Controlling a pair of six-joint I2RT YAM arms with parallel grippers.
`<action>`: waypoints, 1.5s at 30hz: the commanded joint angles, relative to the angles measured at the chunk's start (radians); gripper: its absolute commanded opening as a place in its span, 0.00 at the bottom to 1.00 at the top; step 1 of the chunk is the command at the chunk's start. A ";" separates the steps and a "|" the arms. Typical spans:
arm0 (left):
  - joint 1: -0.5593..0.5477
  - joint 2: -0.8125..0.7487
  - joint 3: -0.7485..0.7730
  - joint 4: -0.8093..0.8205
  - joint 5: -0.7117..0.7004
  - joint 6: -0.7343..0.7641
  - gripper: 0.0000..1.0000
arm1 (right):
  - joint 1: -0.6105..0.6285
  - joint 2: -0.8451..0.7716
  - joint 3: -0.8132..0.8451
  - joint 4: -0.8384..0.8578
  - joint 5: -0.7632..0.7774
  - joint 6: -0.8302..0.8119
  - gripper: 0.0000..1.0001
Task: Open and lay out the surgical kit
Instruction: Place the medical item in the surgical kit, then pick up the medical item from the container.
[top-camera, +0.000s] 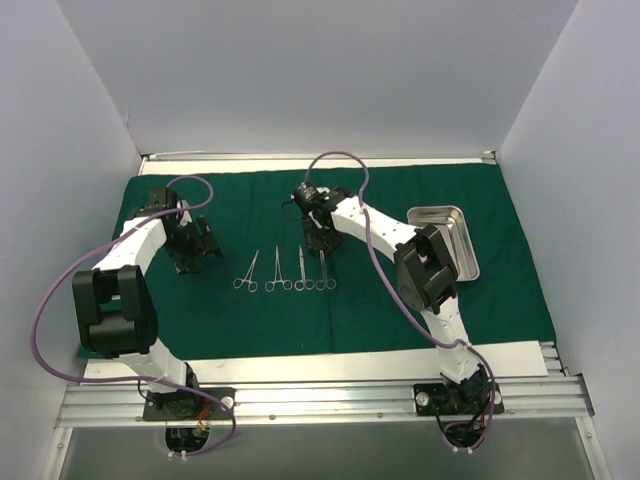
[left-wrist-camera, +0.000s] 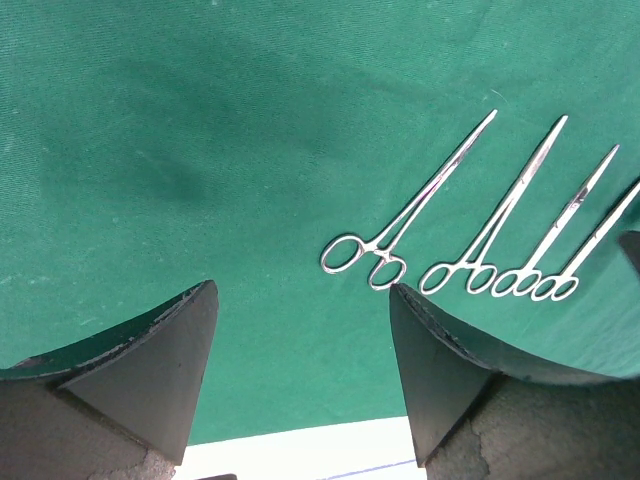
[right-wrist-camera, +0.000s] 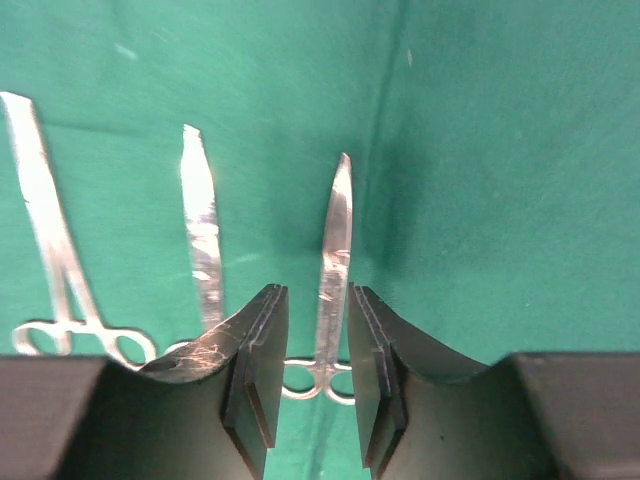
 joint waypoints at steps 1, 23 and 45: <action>0.006 0.001 0.052 0.026 0.018 0.001 0.78 | -0.006 -0.044 0.109 -0.086 0.037 -0.022 0.32; -0.119 -0.084 0.116 0.041 0.144 0.133 0.86 | -0.693 -0.354 -0.295 0.067 0.048 -0.264 0.47; -0.193 -0.073 0.201 0.021 0.250 0.132 0.81 | -0.696 -0.085 -0.237 0.069 0.040 -0.276 0.10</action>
